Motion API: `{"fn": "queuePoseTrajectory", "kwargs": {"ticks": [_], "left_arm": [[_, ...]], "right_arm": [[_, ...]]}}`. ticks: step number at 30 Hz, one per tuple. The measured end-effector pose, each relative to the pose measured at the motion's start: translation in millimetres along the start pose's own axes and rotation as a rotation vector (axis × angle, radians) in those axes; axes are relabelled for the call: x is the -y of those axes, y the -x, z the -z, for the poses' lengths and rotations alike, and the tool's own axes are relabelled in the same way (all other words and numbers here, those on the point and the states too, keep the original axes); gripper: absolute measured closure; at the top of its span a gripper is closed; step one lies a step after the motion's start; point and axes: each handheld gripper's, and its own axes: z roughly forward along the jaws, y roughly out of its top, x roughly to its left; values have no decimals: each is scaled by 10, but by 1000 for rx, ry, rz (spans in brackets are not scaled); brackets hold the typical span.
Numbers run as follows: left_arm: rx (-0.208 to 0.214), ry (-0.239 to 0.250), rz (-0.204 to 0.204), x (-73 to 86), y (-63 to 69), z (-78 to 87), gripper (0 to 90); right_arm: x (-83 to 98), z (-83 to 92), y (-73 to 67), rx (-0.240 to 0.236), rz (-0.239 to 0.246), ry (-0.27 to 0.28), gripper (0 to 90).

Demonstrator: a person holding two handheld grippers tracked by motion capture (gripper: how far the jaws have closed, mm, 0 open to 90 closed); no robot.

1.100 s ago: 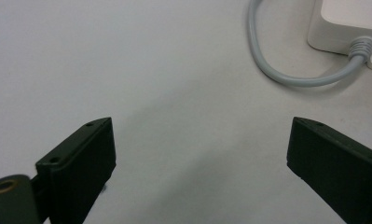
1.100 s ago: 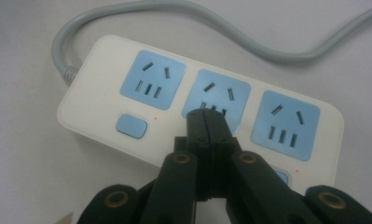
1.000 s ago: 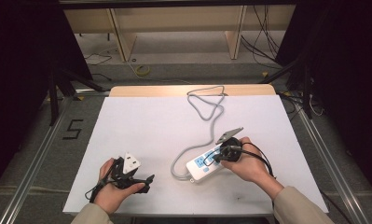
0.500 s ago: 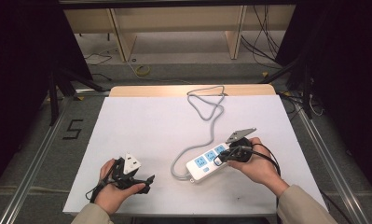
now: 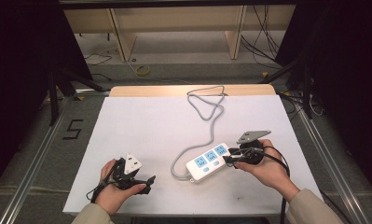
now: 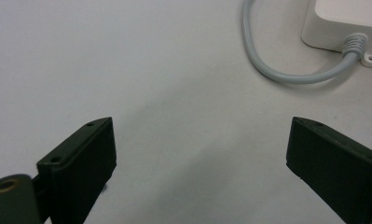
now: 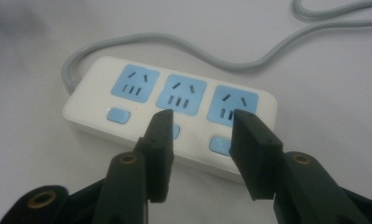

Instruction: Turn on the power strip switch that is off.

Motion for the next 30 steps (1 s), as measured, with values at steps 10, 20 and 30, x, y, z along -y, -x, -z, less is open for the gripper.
{"fn": "queuePoseTrajectory", "kwargs": {"ticks": [10, 20, 30], "left_arm": [[-2, -1, 2, 4, 10, -12, 81], [1, -4, 0, 5, 14, -15, 82], [-1, -2, 4, 7, 10, -11, 82]], "right_arm": [[151, 113, 76, 18, -22, 41, 445], [357, 244, 121, 21, -11, 71, 399], [542, 350, 120, 32, -35, 105, 370]]}}
